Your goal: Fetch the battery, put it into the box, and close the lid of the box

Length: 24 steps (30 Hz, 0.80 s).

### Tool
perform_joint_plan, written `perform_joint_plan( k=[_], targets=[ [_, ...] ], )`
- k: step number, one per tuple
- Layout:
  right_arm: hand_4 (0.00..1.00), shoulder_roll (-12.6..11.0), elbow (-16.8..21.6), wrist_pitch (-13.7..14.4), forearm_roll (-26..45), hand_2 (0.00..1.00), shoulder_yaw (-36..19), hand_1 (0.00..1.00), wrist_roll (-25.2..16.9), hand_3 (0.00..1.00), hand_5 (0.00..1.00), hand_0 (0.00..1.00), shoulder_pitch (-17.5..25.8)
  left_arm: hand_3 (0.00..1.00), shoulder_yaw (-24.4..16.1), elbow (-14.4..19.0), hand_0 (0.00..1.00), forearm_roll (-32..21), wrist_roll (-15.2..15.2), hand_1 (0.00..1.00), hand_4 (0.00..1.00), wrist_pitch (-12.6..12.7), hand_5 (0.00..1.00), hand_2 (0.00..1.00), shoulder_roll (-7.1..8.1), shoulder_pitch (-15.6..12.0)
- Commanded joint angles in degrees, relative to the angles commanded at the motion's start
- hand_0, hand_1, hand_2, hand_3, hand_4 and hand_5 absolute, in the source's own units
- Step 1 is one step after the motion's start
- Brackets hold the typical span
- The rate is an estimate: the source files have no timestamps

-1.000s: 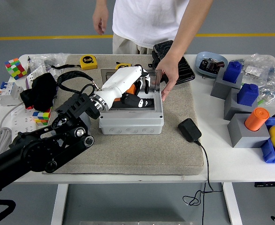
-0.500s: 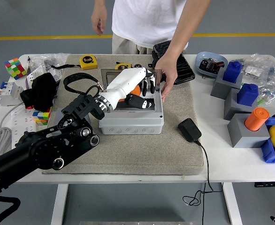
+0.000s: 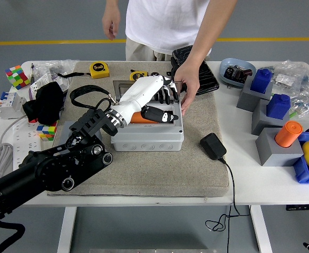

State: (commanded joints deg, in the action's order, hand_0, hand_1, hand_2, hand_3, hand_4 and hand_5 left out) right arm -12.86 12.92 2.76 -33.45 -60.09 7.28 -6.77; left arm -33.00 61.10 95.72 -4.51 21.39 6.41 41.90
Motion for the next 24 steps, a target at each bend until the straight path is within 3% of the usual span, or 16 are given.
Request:
perform_joint_plan(
  k=[4, 10, 11, 16, 17, 22, 23, 24],
  targets=[
    [0.936, -0.02, -0.03, 0.0, -0.11, 0.628, -0.2, 0.631, 0.02, 0.543, 0.441, 0.66, 0.04, 0.431, -1.09, 1.14, 0.285, 0.14, -0.3, 0.335, 0.998, 0.07, 0.171, 0.358, 0.35, -0.54],
    [0.936, 0.02, -0.05, -0.1, -0.26, 0.629, -0.46, 0.631, -0.02, 0.543, 0.441, 0.659, 0.1, 0.428, -5.44, 5.52, 0.282, -0.58, -4.12, 0.334, 0.998, 2.25, 0.206, 0.363, 1.34, -2.11],
    [0.936, 0.03, -0.04, -0.1, -0.29, 0.628, -0.5, 0.631, -0.04, 0.543, 0.441, 0.659, 0.11, 0.44, -6.37, 6.24, 0.326, -1.26, -5.16, 0.345, 0.998, 2.86, 0.424, 0.365, 1.49, -2.33],
    [0.936, 0.03, -0.01, -0.07, -0.34, 0.628, -0.54, 0.631, -0.07, 0.543, 0.441, 0.659, 0.08, 0.44, -10.47, 7.33, 0.326, -1.81, -7.79, 0.345, 0.998, 4.46, 0.424, 0.365, 1.74, -2.74],
    [0.936, 0.04, -0.02, -0.05, -0.35, 0.628, -0.58, 0.63, -0.07, 0.544, 0.442, 0.66, 0.07, 0.666, -11.06, 7.21, 0.545, -1.73, -7.41, 0.649, 0.998, 4.19, 0.561, 0.598, 1.77, -2.74],
    [0.936, 0.01, 0.02, 0.04, -0.36, 0.628, -0.67, 0.63, -0.04, 0.544, 0.442, 0.66, 0.03, 0.666, -12.54, 5.56, 0.545, -2.66, -4.43, 0.649, 0.998, 0.39, 0.561, 0.598, 2.18, -2.73],
    [0.937, 0.01, 0.03, 0.04, -0.37, 0.627, -0.68, 0.631, -0.03, 0.544, 0.442, 0.659, 0.03, 0.793, -12.6, 5.33, 0.703, -2.68, -3.86, 0.785, 0.998, -0.26, 0.775, 0.767, 2.25, -2.74],
    [0.937, 0.01, 0.01, 0.02, -0.37, 0.627, -0.69, 0.631, -0.01, 0.544, 0.442, 0.659, 0.04, 0.793, -12.64, 5.01, 0.703, -2.68, -3.25, 0.785, 0.998, -0.91, 0.775, 0.767, 2.29, -2.79]
  ],
)
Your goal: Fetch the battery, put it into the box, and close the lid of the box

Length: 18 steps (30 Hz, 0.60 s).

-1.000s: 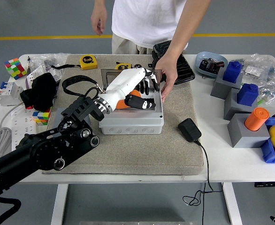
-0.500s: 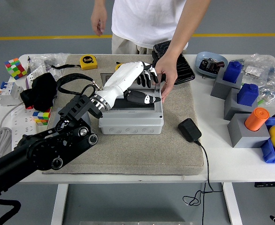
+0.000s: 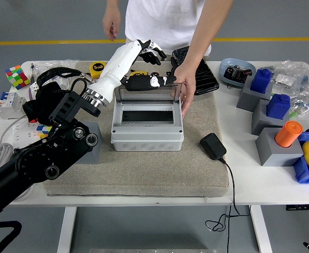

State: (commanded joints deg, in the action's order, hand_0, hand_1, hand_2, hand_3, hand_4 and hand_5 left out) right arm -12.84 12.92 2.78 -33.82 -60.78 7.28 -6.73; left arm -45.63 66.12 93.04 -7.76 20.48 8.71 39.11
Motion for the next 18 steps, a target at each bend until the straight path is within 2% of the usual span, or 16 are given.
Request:
perform_joint_plan(
  k=[6, 10, 11, 16, 17, 18],
  targets=[
    [0.936, -0.01, 0.0, -0.06, -0.04, 0.627, -0.05, 0.63, 0.04, 0.544, 0.442, 0.659, 0.04, 0.791, 0.41, -1.11, 0.699, 1.38, 3.77, 0.778, 0.998, -2.95, 0.8, 0.765, 0.44, -0.43],
    [0.936, -0.09, 0.05, -0.03, -0.14, 0.627, -0.2, 0.63, 0.04, 0.544, 0.442, 0.659, 0.03, 0.791, 1.25, -0.76, 0.699, 0.9, 5.82, 0.778, 0.998, -4.22, 0.8, 0.765, 1.31, -0.94],
    [0.937, -0.12, 0.06, -0.04, -0.18, 0.627, -0.21, 0.631, 0.06, 0.544, 0.442, 0.66, 0.05, 0.747, 1.59, -0.43, 0.525, 0.89, 6.58, 0.696, 0.998, -4.72, 0.818, 0.713, 1.71, -1.15],
    [0.937, -0.24, 0.07, -0.09, -0.33, 0.627, -0.48, 0.631, 0.1, 0.544, 0.442, 0.66, 0.08, 0.747, 2.97, 1.25, 0.525, 1.06, 7.73, 0.696, 0.998, -5.7, 0.818, 0.713, 3.59, -2.28],
    [0.937, -0.27, 0.08, -0.11, -0.32, 0.627, -0.5, 0.631, 0.11, 0.544, 0.442, 0.66, 0.1, 0.731, 3.14, 1.7, 0.459, 1.13, 7.72, 0.666, 0.998, -5.68, 0.828, 0.693, 3.91, -2.57],
    [0.937, -0.3, 0.07, -0.12, -0.33, 0.627, -0.52, 0.631, 0.12, 0.544, 0.442, 0.66, 0.11, 0.731, 3.3, 2.3, 0.459, 1.2, 7.85, 0.666, 0.998, -5.74, 0.828, 0.693, 4.31, -2.92]
  ],
)
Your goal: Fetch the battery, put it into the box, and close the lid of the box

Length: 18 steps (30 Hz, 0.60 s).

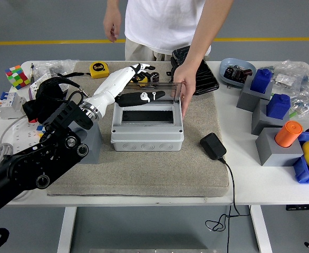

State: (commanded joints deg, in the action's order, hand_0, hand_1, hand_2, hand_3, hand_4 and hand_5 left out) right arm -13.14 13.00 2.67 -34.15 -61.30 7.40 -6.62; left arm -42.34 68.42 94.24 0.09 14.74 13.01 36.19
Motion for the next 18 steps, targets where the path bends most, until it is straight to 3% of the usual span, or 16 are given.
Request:
perform_joint_plan(
  k=[12, 18],
  targets=[
    [0.938, -0.27, 0.09, -0.11, -0.18, 0.627, -0.18, 0.631, -0.02, 0.544, 0.443, 0.66, 0.0, 0.715, 1.51, 7.62, 0.416, -1.43, 1.15, 0.64, 0.998, -0.64, 0.848, 0.668, 3.84, -3.82],
    [0.938, -0.28, 0.02, -0.22, -0.15, 0.628, 0.15, 0.631, -0.01, 0.544, 0.443, 0.659, -0.07, 0.713, 3.15, 7.92, 0.41, -3.89, 1.37, 0.638, 0.998, -0.94, 0.849, 0.662, 4.16, -5.27]
  ],
)
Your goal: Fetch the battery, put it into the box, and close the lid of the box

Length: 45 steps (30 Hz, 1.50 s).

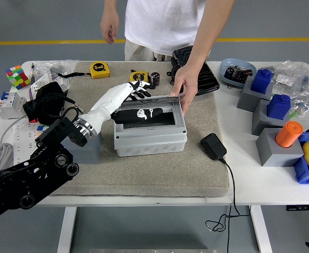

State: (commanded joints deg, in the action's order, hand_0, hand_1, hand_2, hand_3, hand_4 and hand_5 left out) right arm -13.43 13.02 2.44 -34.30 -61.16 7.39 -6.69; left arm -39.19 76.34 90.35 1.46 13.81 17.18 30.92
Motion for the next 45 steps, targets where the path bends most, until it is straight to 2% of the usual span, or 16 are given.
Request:
perform_joint_plan(
  k=[4, 8, 14, 16, 17, 19, 22, 23, 28, 32, 45],
  targets=[
    [0.938, 0.04, 0.03, 0.06, 0.03, 0.628, 0.03, 0.631, -0.02, 0.544, 0.443, 0.659, -0.1, 0.713, 0.55, -0.16, 0.41, -0.99, 0.12, 0.638, 0.998, -0.21, 0.849, 0.662, 0.04, -0.68],
    [0.938, -0.02, -0.01, 0.06, 0.05, 0.63, 0.12, 0.631, 0.02, 0.545, 0.443, 0.66, -0.16, 0.712, -0.61, 0.96, 0.409, -0.94, -0.02, 0.638, 0.998, -0.27, 0.85, 0.664, 0.39, -1.38],
    [0.938, -0.06, -0.06, 0.04, 0.13, 0.628, 0.42, 0.63, 0.05, 0.545, 0.443, 0.66, -0.17, 0.71, -5.96, 2.58, 0.407, -1.06, -2.66, 0.636, 0.998, 0.76, 0.849, 0.66, 0.32, -3.09],
    [0.938, -0.03, -0.09, 0.05, 0.17, 0.628, 0.55, 0.63, 0.04, 0.545, 0.443, 0.66, -0.21, 0.71, -8.29, 2.69, 0.407, -0.98, -4.99, 0.636, 0.998, 2.02, 0.849, 0.66, 0.1, -3.98],
    [0.939, -0.03, -0.1, 0.06, 0.19, 0.628, 0.62, 0.631, 0.04, 0.545, 0.445, 0.66, -0.25, 0.715, -9.27, 2.68, 0.486, -0.65, -5.73, 0.665, 0.998, 2.31, 0.84, 0.667, 0.01, -4.31],
    [0.939, -0.02, -0.13, 0.08, 0.25, 0.628, 0.76, 0.631, 0.05, 0.545, 0.445, 0.66, -0.27, 0.715, -10.76, 2.59, 0.486, -0.01, -6.07, 0.665, 0.998, 2.3, 0.84, 0.667, -0.14, -4.82],
    [0.939, 0.04, -0.29, 0.08, 0.46, 0.628, 1.12, 0.631, 0.1, 0.545, 0.445, 0.66, -0.32, 0.715, -13.14, 2.1, 0.486, 0.75, -5.68, 0.665, 0.998, 1.79, 0.84, 0.667, -0.49, -5.54],
    [0.938, 0.06, -0.34, 0.08, 0.53, 0.628, 1.22, 0.631, 0.13, 0.545, 0.444, 0.66, -0.33, 0.715, -13.81, 1.91, 0.532, 0.87, -5.55, 0.678, 0.998, 1.66, 0.827, 0.671, -0.62, -5.74],
    [0.938, 0.39, -0.71, 0.4, 0.77, 0.628, 1.66, 0.631, 0.47, 0.545, 0.444, 0.66, -0.08, 0.715, -17.94, 0.87, 0.532, 2.11, -3.59, 0.678, 0.998, 0.58, 0.827, 0.671, -1.51, -7.55],
    [0.939, 0.35, -0.77, 0.85, 0.61, 0.63, 1.83, 0.631, 0.74, 0.544, 0.444, 0.661, -0.48, 0.716, -20.37, 0.35, 0.548, 3.64, -1.93, 0.68, 0.998, -0.12, 0.816, 0.674, -1.47, -8.42],
    [0.938, -0.78, -0.78, 1.31, 1.09, 0.63, 3.22, 0.631, 1.12, 0.545, 0.444, 0.66, -1.76, 0.72, -25.89, -0.5, 0.57, 5.12, -1.38, 0.683, 0.998, -0.51, 0.824, 0.679, -1.79, -10.23]
  ],
)
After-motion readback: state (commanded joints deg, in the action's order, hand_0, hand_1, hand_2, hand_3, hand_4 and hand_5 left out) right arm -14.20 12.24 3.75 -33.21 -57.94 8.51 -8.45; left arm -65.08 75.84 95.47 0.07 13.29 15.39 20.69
